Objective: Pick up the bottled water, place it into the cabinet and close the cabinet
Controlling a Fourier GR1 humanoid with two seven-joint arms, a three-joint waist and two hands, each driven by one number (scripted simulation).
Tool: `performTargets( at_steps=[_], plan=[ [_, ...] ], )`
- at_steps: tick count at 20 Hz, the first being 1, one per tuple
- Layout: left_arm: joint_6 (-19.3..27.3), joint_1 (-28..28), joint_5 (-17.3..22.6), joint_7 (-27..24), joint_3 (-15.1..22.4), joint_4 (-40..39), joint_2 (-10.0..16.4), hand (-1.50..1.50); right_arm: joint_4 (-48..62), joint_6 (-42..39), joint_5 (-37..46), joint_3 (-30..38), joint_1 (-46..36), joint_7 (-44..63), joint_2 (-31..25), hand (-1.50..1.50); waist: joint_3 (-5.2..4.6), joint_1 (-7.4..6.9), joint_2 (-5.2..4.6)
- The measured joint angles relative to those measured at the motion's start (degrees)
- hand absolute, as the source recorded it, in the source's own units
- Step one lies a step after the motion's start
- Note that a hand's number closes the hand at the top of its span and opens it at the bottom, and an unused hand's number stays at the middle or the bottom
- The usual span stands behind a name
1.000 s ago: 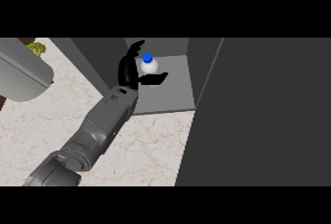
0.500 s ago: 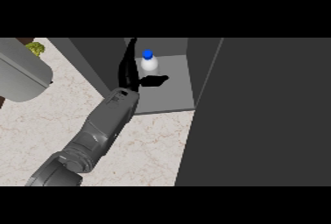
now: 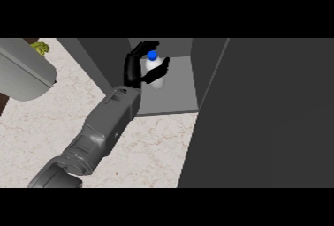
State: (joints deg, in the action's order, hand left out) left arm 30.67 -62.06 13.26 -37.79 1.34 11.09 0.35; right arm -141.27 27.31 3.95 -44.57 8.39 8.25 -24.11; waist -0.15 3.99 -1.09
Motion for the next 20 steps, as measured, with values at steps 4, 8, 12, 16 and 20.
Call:
performTargets(
  at_steps=[4, 8, 12, 16, 20],
  plan=[
    [-6.8, 1.5, 2.1, -3.7, -0.8, 2.4, -0.3, 1.50, -0.2, 0.2, -0.1, 0.4, -0.2, 0.8, -0.3, -1.50, 0.03, -0.70, 0.35],
    [-13.2, 2.0, 4.4, -4.8, 0.1, 3.8, -0.4, 1.50, -0.5, 0.6, -0.1, 0.0, 0.5, 0.8, -0.6, -1.50, 0.01, -0.83, 0.44],
    [-19.7, 3.1, 6.3, -3.5, 2.7, 6.4, -0.5, 1.50, -0.6, 1.9, 0.1, -0.1, 0.3, 2.0, -0.4, -1.50, -0.04, -1.48, 0.60],
    [-25.3, 5.4, 9.0, -1.4, 6.0, 10.6, -0.5, 1.50, -0.8, 2.4, 0.2, 1.0, 0.1, 2.5, -1.4, -1.50, 0.01, -2.11, 0.92],
    [-28.1, 11.7, 12.1, 0.4, 8.2, 17.8, -0.4, 1.50, -0.7, 3.3, 0.4, 0.6, 0.5, 1.8, -1.8, -1.50, 0.08, -3.42, 1.56]
  ],
)
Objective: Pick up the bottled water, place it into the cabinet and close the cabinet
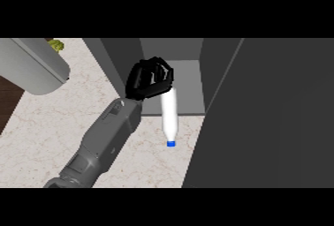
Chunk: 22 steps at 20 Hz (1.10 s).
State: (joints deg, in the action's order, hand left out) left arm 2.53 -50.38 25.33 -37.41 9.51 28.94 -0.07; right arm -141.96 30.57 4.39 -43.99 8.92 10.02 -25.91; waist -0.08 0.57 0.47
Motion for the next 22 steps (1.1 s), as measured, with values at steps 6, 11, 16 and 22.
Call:
performTargets(
  at_steps=[6, 11, 16, 22],
  plan=[
    [-2.0, 8.6, 1.9, 4.0, 3.9, 12.7, 0.1, 1.50, -0.3, 0.4, 0.1, 0.0, 0.3, 0.1, -2.3, -1.50, 0.06, -1.33, 0.50],
    [-1.9, 19.2, 3.0, 7.9, 7.0, 25.8, 1.1, 1.50, -0.2, -0.5, -0.2, 0.6, -0.4, 0.8, -4.4, 1.50, 0.12, -2.61, 0.81],
    [-2.0, 32.4, 4.4, 10.1, 8.6, 40.3, 5.1, 1.50, -0.3, -3.0, -0.7, -2.4, -2.9, 2.4, -5.2, 1.50, 0.08, -3.42, 0.77],
    [-1.9, 46.2, 6.0, 12.6, 9.3, 56.4, 10.9, 1.50, -0.4, -7.0, -1.5, -3.7, -7.0, 5.7, -6.3, 1.50, 0.00, -3.48, 0.51]
  ],
)
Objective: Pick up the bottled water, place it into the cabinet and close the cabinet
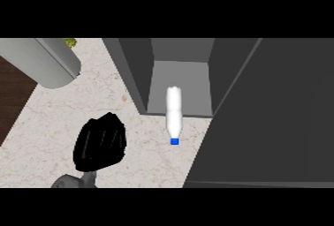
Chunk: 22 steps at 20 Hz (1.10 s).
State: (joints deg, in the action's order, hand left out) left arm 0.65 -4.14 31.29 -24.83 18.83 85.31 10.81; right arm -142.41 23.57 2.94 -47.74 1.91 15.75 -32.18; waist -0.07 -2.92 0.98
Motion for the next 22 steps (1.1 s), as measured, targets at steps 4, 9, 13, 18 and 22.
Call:
performTargets(
  at_steps=[4, 9, 13, 18, 22],
  plan=[
    [-1.1, 9.2, 0.5, -0.9, -0.3, 8.4, 3.8, 1.50, 0.3, -1.0, -0.3, -0.3, -3.1, 3.7, 1.3, 1.50, -0.06, 0.29, -0.15],
    [-2.7, 18.8, 2.3, -1.2, -2.0, 18.0, 8.1, 1.50, 1.8, -0.9, 0.3, -0.2, -8.6, 9.4, 5.8, 1.50, -0.10, 0.59, -0.32],
    [-4.3, 24.6, 4.8, -0.7, -5.0, 23.8, 11.5, 1.50, 3.9, -0.1, 2.4, -1.3, -17.2, 15.8, 14.1, 1.50, -0.12, 0.63, -0.45],
    [-7.4, 31.5, 7.0, -2.0, -8.7, 27.9, 13.8, 1.50, 10.2, 1.0, 4.5, 0.7, -26.9, 22.1, 24.5, 1.50, -0.07, 1.22, -0.66],
    [-11.0, 36.3, 9.5, -2.7, -11.9, 30.1, 15.7, 1.50, 17.3, 1.6, 1.7, 7.2, -34.8, 23.9, 29.0, 1.50, -0.03, 1.05, -0.84]
  ],
)
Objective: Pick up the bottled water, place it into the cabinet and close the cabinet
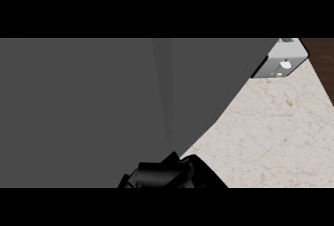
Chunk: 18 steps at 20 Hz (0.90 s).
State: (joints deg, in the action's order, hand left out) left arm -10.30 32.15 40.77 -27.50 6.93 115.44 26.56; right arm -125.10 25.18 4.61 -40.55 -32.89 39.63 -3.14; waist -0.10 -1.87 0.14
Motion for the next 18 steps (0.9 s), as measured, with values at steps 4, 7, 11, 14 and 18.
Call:
performTargets(
  at_steps=[4, 7, 11, 14, 18],
  plan=[
    [-3.0, 2.2, 2.8, 0.1, -4.0, 0.1, 1.2, 1.50, 8.5, -1.7, -4.4, 6.6, -5.4, -2.7, 2.0, 1.50, 0.04, 0.19, -0.14],
    [-5.4, 3.3, 4.2, 0.1, -6.6, -0.4, 1.8, 1.50, 14.1, -3.8, -7.3, 10.5, -9.0, -4.8, 2.6, 1.50, 0.03, 0.35, -0.10],
    [-8.5, 4.8, 5.9, 0.1, -9.4, -0.8, 2.3, 1.50, 22.9, -7.5, -10.9, 16.0, -12.8, -8.7, 3.0, 1.50, 0.03, 0.32, -0.11],
    [-9.5, 5.2, 6.3, 0.7, -10.8, -1.0, 2.2, 1.50, 30.0, -10.4, -12.2, 19.5, -14.9, -12.2, 3.1, 1.50, 0.04, 0.41, -0.18],
    [-11.2, 5.0, 8.0, 2.1, -13.2, -2.0, 2.7, 1.50, 38.5, -13.8, -14.0, 23.4, -18.1, -16.1, 3.2, 1.50, 0.13, 0.50, 0.08]
  ],
)
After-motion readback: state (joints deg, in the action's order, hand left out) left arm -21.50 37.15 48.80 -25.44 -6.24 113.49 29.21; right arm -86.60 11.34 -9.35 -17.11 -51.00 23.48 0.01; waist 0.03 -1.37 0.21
